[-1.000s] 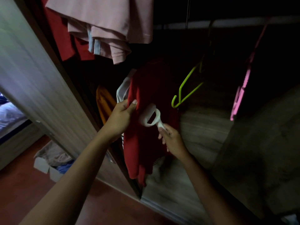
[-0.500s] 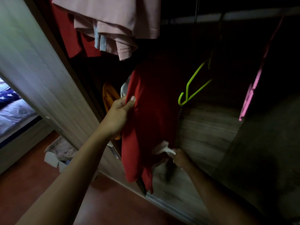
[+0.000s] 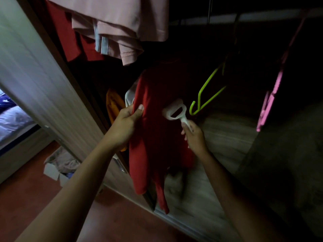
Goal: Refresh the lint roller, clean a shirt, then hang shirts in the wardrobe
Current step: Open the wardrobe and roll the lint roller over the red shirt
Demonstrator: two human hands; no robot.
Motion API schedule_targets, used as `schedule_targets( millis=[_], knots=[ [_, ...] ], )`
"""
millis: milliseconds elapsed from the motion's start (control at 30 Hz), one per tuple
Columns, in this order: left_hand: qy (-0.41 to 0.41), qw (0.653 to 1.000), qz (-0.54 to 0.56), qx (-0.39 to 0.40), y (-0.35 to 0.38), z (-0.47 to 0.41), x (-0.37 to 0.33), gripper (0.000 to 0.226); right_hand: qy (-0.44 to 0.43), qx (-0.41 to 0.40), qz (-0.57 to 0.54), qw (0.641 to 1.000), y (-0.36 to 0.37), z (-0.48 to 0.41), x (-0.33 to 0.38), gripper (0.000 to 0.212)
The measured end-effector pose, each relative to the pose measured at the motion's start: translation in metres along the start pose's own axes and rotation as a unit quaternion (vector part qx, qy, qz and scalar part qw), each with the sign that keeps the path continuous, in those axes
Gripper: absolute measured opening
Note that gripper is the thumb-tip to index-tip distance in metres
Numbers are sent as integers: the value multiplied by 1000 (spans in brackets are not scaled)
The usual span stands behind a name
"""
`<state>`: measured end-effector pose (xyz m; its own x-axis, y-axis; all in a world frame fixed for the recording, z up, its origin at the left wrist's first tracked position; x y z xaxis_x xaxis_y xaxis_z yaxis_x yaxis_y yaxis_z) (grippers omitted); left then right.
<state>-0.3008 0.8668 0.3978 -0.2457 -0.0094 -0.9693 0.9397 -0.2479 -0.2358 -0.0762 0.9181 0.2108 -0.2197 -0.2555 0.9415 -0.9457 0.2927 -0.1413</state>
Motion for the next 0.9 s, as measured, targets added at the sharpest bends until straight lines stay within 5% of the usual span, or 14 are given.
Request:
schedule_targets(
  millis=[167, 400, 600, 900],
  knots=[
    [-4, 1000, 4, -2, 1, 0, 1, 40, 117, 62, 61, 989, 33, 45, -113, 11],
    [-8, 1000, 2, -7, -8, 6, -2, 39, 195, 177, 220, 939, 38, 97, -197, 44],
    [0, 1000, 16, -14, -8, 2, 3, 38, 114, 69, 31, 991, 28, 36, -69, 18],
    [14, 1000, 8, -19, 1, -9, 12, 32, -40, -7, -131, 991, 11, -17, 95, 25]
  ],
)
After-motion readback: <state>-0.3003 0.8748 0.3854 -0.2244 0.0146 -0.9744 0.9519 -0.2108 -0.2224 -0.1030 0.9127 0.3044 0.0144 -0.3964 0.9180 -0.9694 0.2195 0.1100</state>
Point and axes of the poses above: each hand's wrist, its own z-axis away from the middle knuckle, its own y-axis out of the palm, x = y × z, the point moved 2 cm from there along -z, towards the middle knuckle, and after that the axes turned 7 degrees about -y, right-handed, at the moved point
